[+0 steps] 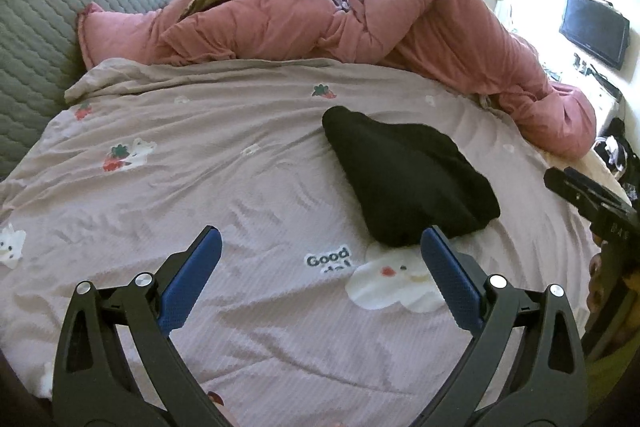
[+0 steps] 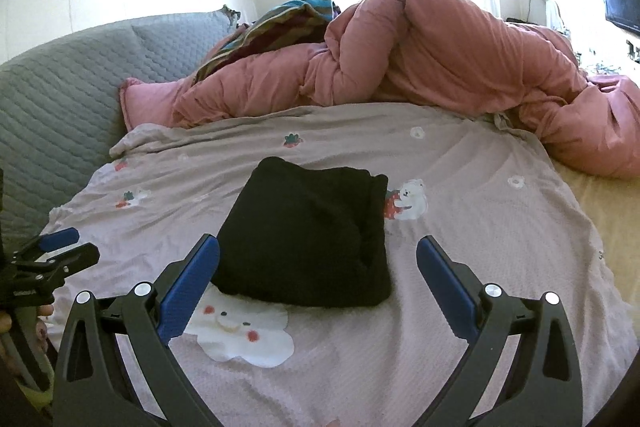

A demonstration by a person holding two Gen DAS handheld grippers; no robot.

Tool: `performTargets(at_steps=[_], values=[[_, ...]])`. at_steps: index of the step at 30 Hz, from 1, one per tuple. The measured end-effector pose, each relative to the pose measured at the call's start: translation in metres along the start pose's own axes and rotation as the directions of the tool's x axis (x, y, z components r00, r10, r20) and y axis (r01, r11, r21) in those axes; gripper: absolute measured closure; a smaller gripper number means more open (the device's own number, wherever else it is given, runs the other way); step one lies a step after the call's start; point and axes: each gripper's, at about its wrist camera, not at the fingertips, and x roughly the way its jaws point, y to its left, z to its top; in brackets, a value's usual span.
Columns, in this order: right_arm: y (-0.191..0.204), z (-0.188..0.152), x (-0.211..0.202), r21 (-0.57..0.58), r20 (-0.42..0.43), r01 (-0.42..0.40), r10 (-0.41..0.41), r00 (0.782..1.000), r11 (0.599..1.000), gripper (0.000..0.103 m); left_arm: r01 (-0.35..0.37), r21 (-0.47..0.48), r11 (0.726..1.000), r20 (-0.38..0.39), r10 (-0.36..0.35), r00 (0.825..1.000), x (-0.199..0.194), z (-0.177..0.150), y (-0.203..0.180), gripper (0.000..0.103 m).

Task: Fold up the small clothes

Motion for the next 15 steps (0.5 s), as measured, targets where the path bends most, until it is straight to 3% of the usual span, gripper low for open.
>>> performTargets(at_steps=[15], values=[[0.016, -0.023, -0.020, -0.041, 0.030, 0.065, -0.063, 0.998, 0.997, 0.005, -0.017, 0.004, 1.000, -0.030, 0.018, 0.999, 0.004, -0.028, 0.009, 0.010]])
